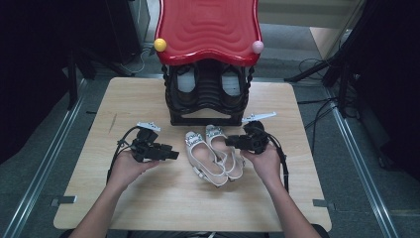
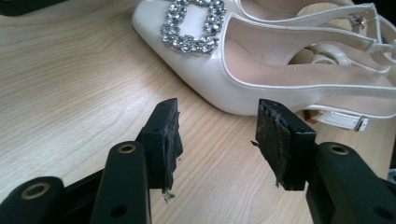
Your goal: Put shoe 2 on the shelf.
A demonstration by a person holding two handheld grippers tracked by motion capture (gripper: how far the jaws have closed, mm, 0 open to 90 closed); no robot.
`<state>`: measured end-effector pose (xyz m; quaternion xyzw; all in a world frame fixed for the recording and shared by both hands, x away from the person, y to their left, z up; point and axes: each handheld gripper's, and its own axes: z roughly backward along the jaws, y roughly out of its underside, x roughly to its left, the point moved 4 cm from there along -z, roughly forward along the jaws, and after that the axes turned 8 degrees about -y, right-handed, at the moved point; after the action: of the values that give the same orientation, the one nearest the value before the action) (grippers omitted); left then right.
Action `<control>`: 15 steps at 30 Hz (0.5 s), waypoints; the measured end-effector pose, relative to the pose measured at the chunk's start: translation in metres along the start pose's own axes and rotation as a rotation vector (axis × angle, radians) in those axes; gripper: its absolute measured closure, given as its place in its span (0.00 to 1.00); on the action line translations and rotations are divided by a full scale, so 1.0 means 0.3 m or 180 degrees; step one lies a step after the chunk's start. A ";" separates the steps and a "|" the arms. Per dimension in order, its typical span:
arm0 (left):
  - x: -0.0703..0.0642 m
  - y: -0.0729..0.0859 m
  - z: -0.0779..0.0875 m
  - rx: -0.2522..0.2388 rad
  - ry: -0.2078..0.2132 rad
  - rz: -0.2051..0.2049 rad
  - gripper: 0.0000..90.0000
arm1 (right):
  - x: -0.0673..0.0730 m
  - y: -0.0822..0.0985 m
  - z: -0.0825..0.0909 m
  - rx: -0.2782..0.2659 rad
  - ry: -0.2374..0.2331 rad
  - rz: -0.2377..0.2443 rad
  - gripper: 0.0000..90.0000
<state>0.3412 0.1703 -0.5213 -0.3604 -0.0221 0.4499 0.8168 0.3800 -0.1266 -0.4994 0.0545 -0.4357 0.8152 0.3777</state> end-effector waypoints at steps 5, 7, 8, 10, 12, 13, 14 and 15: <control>0.010 -0.004 0.014 -0.0049 -0.0008 0.0019 0.52 | 0.033 -0.004 -0.022 0.0044 -0.0027 0.0087 0.77; 0.015 -0.004 0.017 -0.0037 -0.0020 0.0015 0.52 | 0.043 -0.004 -0.032 0.0061 -0.0040 0.0105 0.73; 0.016 -0.004 0.018 -0.0040 -0.0022 0.0019 0.51 | 0.049 -0.004 -0.037 0.0072 -0.0045 0.0111 0.72; 0.019 -0.004 0.020 -0.0043 -0.0023 0.0025 0.51 | 0.060 -0.005 -0.045 0.0089 -0.0055 0.0111 0.72; 0.019 -0.005 0.023 -0.0054 -0.0023 0.0025 0.50 | 0.073 -0.008 -0.052 0.0101 -0.0073 0.0129 0.72; 0.019 -0.005 0.023 -0.0051 -0.0019 0.0021 0.50 | 0.078 -0.010 -0.056 0.0113 -0.0070 0.0145 0.72; 0.019 -0.005 0.024 -0.0052 -0.0018 0.0019 0.50 | 0.086 -0.012 -0.061 0.0126 -0.0076 0.0151 0.72; 0.019 -0.005 0.024 -0.0050 -0.0018 0.0019 0.50 | 0.091 -0.012 -0.064 0.0138 -0.0065 0.0155 0.71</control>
<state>0.3431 0.1780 -0.5167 -0.3657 -0.0268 0.4531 0.8126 0.3678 -0.0954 -0.4973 0.0604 -0.4229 0.8328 0.3521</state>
